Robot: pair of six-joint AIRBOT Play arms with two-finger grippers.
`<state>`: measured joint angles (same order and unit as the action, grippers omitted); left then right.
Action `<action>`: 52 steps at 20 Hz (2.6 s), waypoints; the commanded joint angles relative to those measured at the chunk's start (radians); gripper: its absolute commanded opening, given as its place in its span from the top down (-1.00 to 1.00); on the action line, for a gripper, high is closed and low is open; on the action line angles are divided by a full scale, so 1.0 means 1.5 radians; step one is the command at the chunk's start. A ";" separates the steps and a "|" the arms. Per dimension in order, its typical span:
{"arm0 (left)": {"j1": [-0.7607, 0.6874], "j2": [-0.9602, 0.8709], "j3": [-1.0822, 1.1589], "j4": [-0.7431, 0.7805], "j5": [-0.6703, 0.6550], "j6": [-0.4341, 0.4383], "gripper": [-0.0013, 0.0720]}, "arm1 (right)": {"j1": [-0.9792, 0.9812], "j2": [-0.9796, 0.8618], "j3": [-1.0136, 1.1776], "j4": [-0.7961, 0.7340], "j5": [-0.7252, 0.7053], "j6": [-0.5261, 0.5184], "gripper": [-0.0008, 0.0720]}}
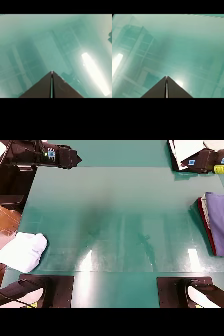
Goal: Fold the shirts.
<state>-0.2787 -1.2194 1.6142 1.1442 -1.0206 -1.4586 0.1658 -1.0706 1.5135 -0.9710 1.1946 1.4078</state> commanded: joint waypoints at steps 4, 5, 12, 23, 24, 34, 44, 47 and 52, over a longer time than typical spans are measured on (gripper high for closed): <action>0.000 0.000 0.000 0.000 0.000 0.000 0.90 | 0.001 0.000 0.001 0.001 -0.001 0.000 0.93; 0.000 0.000 0.000 0.000 0.000 0.000 0.90 | 0.001 0.000 0.001 0.001 -0.001 0.000 0.93; 0.000 0.000 0.000 0.000 0.000 0.000 0.90 | 0.001 0.000 0.001 0.001 0.007 0.000 0.93; 0.141 0.109 -0.039 0.236 -0.223 0.000 0.90 | 0.001 0.000 0.001 -0.001 0.008 0.000 0.93; 0.173 0.131 -0.073 0.266 -0.256 0.000 0.90 | 0.001 0.000 0.001 -0.001 0.008 0.000 0.93; 0.366 0.202 -0.535 0.369 -0.253 -0.050 -0.85 | 0.001 0.000 0.000 -0.001 0.005 0.000 0.93; 0.366 0.203 -0.591 0.379 -0.210 -0.080 0.90 | 0.001 -0.021 0.000 0.002 -0.010 0.000 0.93; 0.364 0.206 -0.472 0.363 -0.237 -0.079 0.90 | 0.001 -0.010 0.001 0.004 -0.038 0.000 0.93; 0.363 0.246 -0.122 0.194 -0.260 -0.069 0.91 | 0.001 0.062 0.001 0.007 -0.140 0.000 0.93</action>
<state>0.2672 -0.8726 1.1725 1.5898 -1.3880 -1.5700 0.1658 -1.0283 1.5143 -0.9634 1.0737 1.4078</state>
